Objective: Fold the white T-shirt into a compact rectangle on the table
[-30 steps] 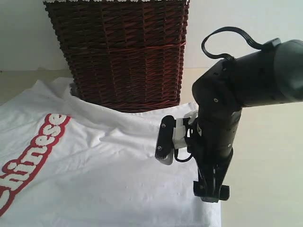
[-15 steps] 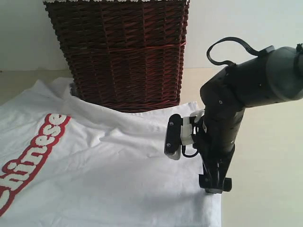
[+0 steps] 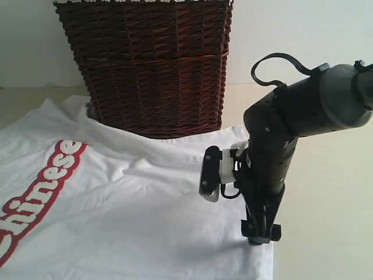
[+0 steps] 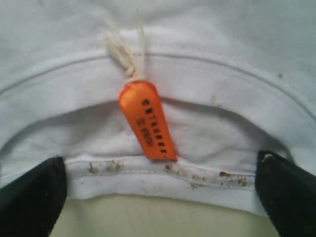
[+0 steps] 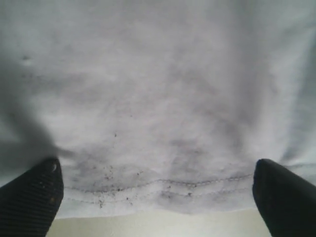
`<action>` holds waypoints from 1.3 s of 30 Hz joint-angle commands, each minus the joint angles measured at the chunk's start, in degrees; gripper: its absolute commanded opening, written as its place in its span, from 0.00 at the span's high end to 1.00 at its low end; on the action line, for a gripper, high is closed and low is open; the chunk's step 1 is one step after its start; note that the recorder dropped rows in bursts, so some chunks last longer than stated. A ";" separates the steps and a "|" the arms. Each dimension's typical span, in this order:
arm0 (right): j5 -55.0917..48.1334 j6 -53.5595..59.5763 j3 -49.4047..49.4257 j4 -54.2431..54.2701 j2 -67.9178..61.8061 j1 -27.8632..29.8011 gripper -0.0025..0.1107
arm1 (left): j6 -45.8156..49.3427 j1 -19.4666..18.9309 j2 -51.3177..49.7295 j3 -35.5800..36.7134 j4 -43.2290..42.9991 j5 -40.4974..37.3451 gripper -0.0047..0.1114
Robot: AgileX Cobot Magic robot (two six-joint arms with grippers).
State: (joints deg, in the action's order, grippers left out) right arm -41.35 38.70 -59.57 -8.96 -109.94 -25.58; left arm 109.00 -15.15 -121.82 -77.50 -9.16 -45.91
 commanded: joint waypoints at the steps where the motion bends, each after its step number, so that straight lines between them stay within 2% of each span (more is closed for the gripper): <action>1: -0.19 2.94 -0.27 0.96 -0.13 0.26 0.05 | 0.19 -0.11 -0.67 0.01 -0.17 1.95 0.07; 39: -1.38 3.13 -0.27 2.67 -0.13 0.26 0.05 | 0.19 -0.11 -0.67 0.01 -0.17 1.95 0.07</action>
State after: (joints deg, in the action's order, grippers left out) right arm -43.25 41.56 -59.57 -7.25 -109.94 -25.58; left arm 109.00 -15.15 -121.82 -77.50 -9.16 -45.91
